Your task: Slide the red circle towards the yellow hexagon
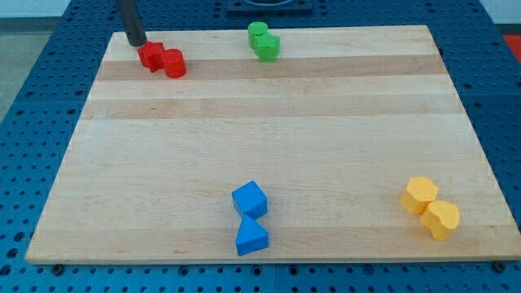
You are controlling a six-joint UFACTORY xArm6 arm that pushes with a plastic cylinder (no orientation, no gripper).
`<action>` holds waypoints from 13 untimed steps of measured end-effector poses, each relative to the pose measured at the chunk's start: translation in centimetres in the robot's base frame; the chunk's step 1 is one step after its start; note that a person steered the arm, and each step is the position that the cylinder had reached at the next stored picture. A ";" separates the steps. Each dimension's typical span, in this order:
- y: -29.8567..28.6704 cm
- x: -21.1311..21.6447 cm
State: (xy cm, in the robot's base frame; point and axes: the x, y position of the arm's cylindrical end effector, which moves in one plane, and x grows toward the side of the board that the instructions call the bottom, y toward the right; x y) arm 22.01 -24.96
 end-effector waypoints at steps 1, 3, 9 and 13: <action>0.0 0.6; 0.2 2.5; 4.5 4.3; 7.0 9.2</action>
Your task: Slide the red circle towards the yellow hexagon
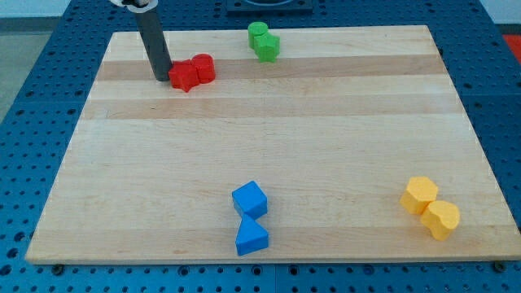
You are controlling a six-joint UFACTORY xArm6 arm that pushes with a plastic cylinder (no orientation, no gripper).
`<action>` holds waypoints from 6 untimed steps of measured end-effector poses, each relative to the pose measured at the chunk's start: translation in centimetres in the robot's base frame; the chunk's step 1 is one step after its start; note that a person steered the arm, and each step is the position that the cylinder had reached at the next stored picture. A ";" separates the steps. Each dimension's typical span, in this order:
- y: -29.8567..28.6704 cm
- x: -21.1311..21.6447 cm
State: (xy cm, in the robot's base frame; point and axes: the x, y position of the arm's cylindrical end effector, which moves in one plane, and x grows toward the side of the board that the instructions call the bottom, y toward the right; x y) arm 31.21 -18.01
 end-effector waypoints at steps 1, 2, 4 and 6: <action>0.0 -0.6; 0.3 -1.7; 5.3 -1.7; 11.2 -2.8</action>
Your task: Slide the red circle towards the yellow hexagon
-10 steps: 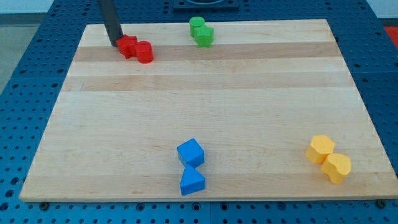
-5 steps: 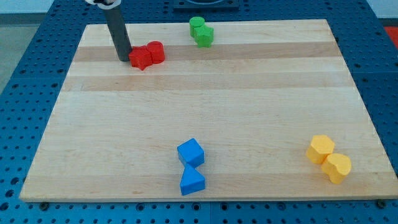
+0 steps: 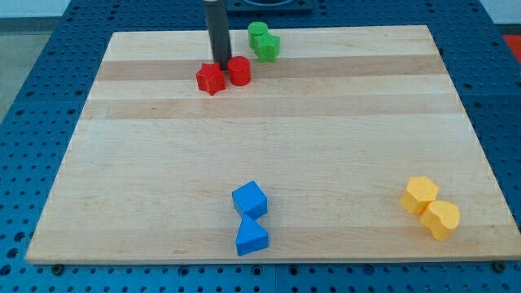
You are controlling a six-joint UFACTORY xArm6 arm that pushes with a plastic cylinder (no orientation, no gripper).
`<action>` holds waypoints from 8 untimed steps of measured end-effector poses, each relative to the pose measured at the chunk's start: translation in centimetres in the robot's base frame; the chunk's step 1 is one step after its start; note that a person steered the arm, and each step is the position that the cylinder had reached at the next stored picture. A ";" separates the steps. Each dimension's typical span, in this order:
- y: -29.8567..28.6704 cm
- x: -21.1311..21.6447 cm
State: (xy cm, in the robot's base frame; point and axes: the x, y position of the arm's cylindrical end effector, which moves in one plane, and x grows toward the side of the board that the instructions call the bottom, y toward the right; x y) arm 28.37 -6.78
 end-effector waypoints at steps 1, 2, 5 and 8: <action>2.9 -0.5; 3.2 -0.4; 2.9 3.8; 5.7 9.5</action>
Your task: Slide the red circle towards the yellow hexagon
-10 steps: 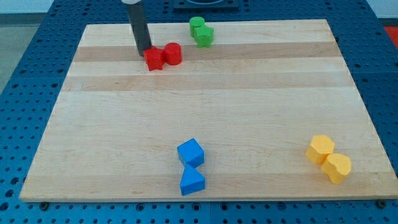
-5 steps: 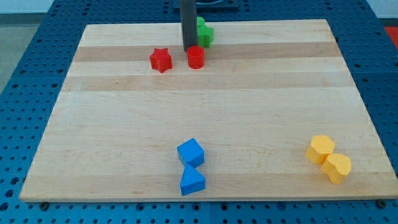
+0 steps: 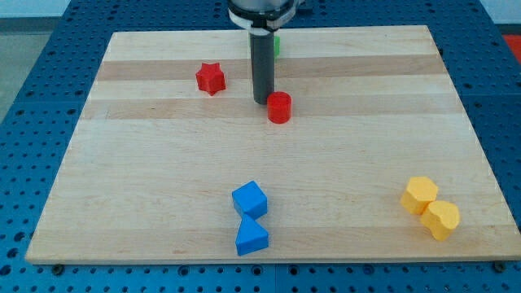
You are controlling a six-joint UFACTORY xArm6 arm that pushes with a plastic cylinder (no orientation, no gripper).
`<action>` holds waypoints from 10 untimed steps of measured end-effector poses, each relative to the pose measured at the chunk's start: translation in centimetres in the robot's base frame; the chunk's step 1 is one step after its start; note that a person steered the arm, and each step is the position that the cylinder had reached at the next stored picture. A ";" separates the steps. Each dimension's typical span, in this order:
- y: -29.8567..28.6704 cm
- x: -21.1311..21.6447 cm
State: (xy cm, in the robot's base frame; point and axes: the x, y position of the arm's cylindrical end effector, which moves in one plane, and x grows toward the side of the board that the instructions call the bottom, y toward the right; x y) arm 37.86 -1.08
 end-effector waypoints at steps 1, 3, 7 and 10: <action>0.6 2.7; 3.4 7.4; 5.4 5.8; 9.4 3.8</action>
State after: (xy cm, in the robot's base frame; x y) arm 41.63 8.30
